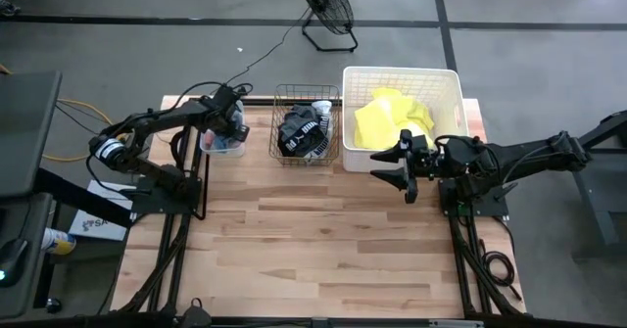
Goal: Pick & Place Cloths
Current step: Put the blue sock into the left white bin, then return to Home Position
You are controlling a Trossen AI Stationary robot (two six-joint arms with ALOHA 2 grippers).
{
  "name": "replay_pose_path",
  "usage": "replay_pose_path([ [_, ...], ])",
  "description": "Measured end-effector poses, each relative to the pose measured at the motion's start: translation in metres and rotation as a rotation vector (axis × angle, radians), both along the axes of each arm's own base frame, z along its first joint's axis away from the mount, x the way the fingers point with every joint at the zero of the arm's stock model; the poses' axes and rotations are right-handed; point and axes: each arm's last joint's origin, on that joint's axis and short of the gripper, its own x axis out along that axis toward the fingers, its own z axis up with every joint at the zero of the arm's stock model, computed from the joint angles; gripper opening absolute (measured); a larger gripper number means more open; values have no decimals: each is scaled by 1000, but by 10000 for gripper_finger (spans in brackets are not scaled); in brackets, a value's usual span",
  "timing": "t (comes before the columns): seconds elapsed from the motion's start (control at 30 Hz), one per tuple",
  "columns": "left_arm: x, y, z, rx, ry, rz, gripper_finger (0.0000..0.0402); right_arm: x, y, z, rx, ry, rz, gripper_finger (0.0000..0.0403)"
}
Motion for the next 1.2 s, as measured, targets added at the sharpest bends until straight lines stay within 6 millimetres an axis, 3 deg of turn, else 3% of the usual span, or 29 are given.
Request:
replay_pose_path([
  [0.2,-1,-2,2,-30,-14,-12,140,0,0,-1,-1,6,0,210],
  [0.33,1,-1,19,-28,-35,-29,187,0,0,-1,-1,6,0,210],
  [0.67,-1,-5,67,-29,-39,-24,208,0,0,-2,0,17,12,210],
  [0.83,-8,-19,68,-215,-6,-22,168,0,0,-6,38,57,9,210],
  [1.03,-5,-29,69,-251,18,-58,24,-1,0,-8,55,84,5,210],
  [1.2,-4,-29,71,-228,25,-58,7,-1,0,-9,54,88,5,210],
])
